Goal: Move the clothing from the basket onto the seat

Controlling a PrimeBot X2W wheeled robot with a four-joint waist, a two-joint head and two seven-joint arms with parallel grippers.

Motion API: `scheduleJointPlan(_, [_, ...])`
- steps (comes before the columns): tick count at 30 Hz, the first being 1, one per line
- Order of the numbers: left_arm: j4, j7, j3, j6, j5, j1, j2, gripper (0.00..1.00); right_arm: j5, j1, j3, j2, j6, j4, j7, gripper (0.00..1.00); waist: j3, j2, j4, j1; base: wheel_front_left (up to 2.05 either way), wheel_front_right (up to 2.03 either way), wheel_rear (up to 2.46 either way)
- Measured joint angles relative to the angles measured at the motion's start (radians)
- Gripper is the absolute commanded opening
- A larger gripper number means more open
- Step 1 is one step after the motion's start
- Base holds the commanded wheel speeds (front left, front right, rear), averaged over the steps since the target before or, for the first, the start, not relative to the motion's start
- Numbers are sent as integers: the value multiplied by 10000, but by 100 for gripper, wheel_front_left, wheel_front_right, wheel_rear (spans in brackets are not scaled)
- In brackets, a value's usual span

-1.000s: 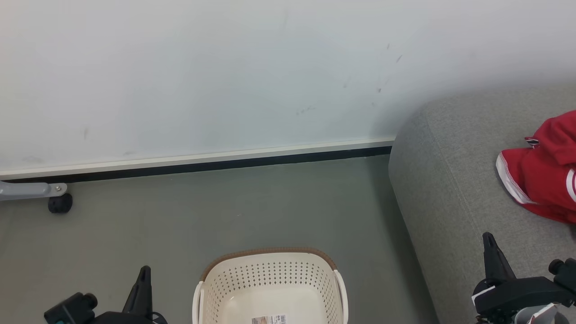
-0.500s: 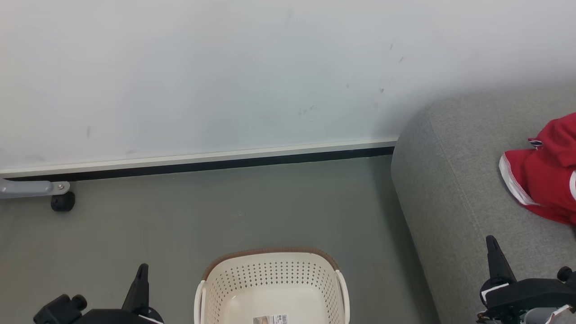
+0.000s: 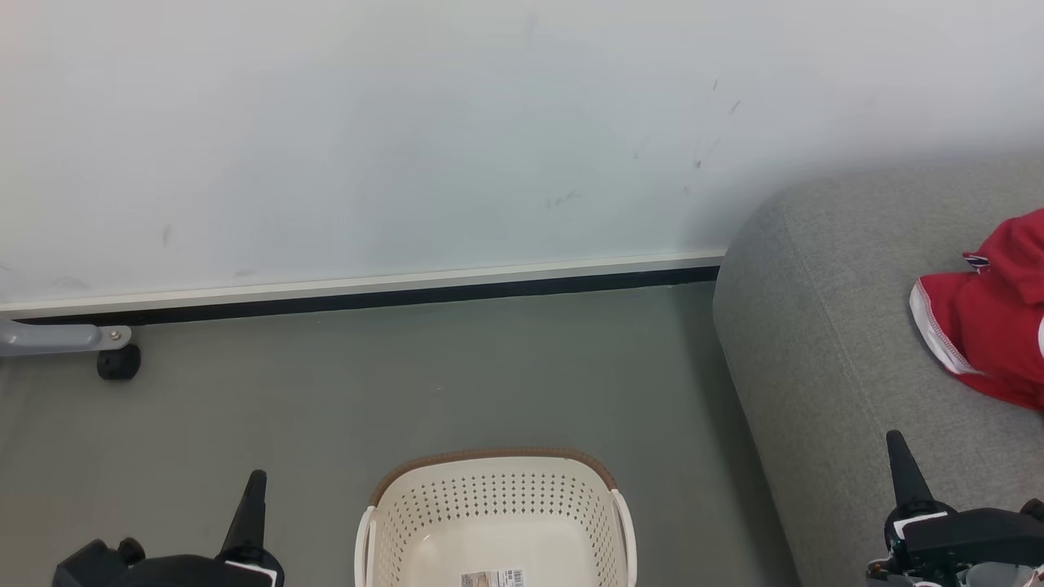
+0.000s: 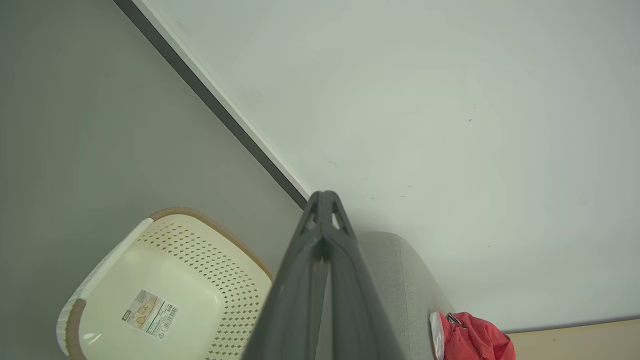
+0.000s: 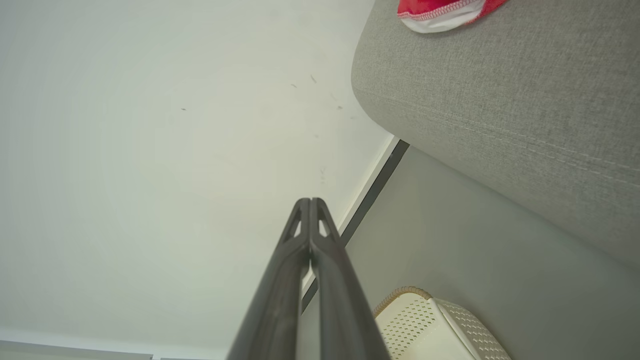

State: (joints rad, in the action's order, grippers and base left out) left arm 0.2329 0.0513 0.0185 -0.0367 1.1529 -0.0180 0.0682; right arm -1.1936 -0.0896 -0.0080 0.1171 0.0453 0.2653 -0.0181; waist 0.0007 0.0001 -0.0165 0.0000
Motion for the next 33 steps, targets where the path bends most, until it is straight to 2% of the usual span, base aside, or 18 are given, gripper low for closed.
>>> scheduleJointPlan(33, [587,617,721,-796,4364,-611,-245,0,-4010,-17,-1248,-725,727,337,-955,0,10,0,164,0,0,0,0])
